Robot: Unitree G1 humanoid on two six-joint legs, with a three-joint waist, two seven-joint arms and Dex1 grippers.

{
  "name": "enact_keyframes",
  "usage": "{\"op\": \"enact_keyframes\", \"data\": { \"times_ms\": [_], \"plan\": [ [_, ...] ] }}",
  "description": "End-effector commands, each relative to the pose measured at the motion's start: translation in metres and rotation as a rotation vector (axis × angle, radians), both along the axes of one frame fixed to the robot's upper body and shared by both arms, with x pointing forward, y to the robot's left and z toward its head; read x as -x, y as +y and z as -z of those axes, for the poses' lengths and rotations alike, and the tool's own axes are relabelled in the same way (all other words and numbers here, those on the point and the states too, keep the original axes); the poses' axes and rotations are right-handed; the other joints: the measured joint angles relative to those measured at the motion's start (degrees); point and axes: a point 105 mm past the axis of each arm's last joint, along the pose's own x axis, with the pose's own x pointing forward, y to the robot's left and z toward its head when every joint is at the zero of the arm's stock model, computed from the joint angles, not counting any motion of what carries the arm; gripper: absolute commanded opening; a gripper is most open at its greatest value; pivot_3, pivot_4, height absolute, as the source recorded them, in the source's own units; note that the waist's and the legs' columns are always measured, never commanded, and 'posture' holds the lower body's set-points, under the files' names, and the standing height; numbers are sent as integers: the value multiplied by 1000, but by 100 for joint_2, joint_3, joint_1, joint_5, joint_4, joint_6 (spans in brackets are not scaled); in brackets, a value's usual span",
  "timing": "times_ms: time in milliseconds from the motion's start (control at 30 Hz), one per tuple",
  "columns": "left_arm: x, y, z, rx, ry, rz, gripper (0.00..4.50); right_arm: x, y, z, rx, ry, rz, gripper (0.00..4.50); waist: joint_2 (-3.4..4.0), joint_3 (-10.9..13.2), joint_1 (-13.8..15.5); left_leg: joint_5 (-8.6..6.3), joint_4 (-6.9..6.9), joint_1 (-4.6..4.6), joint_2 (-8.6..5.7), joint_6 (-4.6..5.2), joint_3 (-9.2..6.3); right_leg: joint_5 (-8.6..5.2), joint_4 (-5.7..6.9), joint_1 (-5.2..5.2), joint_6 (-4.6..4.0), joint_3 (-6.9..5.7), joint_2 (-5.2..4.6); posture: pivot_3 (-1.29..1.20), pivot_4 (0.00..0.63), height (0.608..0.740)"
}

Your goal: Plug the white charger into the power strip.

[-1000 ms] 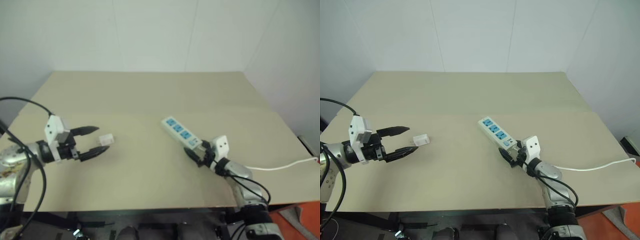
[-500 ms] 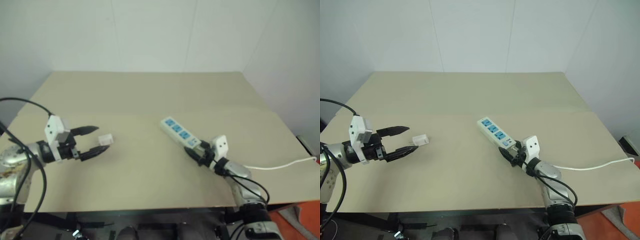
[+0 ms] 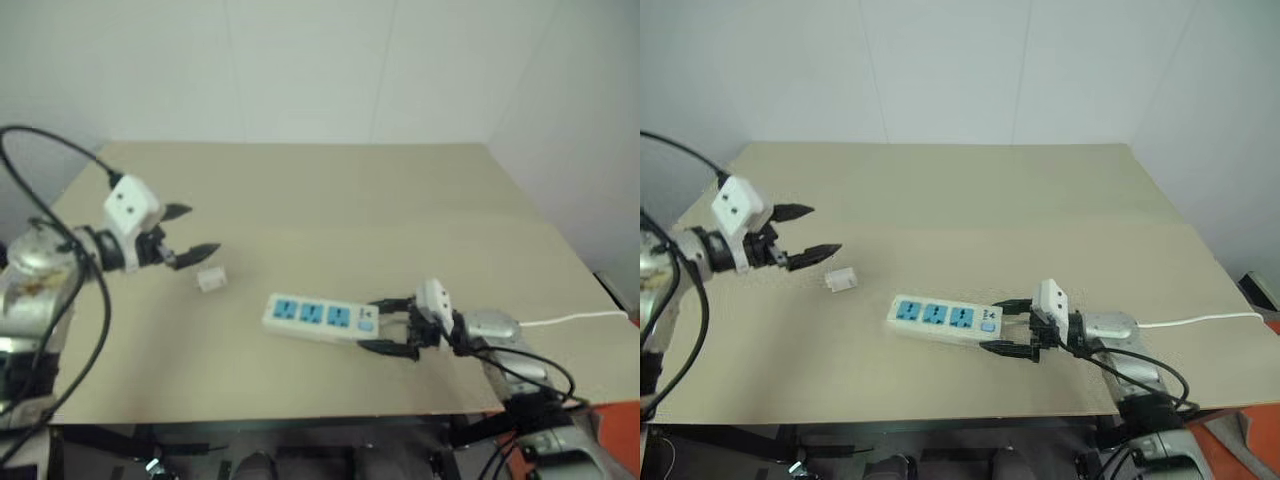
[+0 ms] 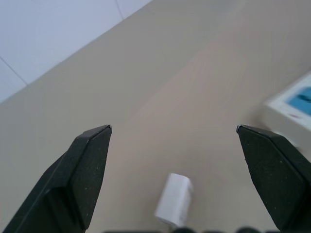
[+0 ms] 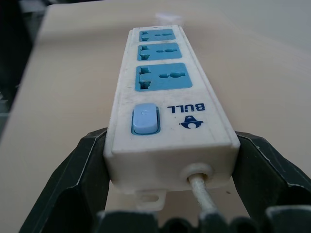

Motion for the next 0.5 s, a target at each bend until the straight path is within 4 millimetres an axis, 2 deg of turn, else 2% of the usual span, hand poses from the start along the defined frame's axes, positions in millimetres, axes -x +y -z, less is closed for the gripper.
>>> {"op": "enact_keyframes", "data": {
  "times_ms": [33, 133, 267, 433, 500],
  "plan": [
    [-12, -2, -17, -88, 63, 13, 4500, -4, 15, -7, 9, 7, -95, 3419, -1, 1, -2, 0, 0, -1, 0, 0, -3, 0, 1, -1, 0, 0, 2, 0, 150, 740],
    [-29, -14, -18, -154, 332, 29, 4500, -5, 25, 4, 71, 57, -169, 3419, -5, 3, 17, 0, 4, -9, -3, 0, -9, -1, 4, -2, 1, -2, 6, 0, 150, 740],
    [-37, -18, -12, -303, 544, 57, 4500, -8, 29, 14, 107, 48, -195, 3419, -3, 5, 12, -1, 9, -23, -7, 1, -9, -4, -4, -8, 6, -1, 3, 0, 150, 740],
    [-51, -27, -7, -303, 719, 26, 4500, -9, 38, 23, 114, 38, -205, 3419, -6, 7, -24, 0, 12, -29, -7, 2, -12, -5, 7, -18, 6, -2, 6, 0, 150, 740],
    [-56, -30, 4, -375, 756, 14, 4500, -9, 40, 25, 107, 36, -199, 3419, -7, 7, -60, -1, 12, -29, -6, 2, -16, -6, 8, -18, 6, -2, 7, 0, 150, 740]
  ]
}}
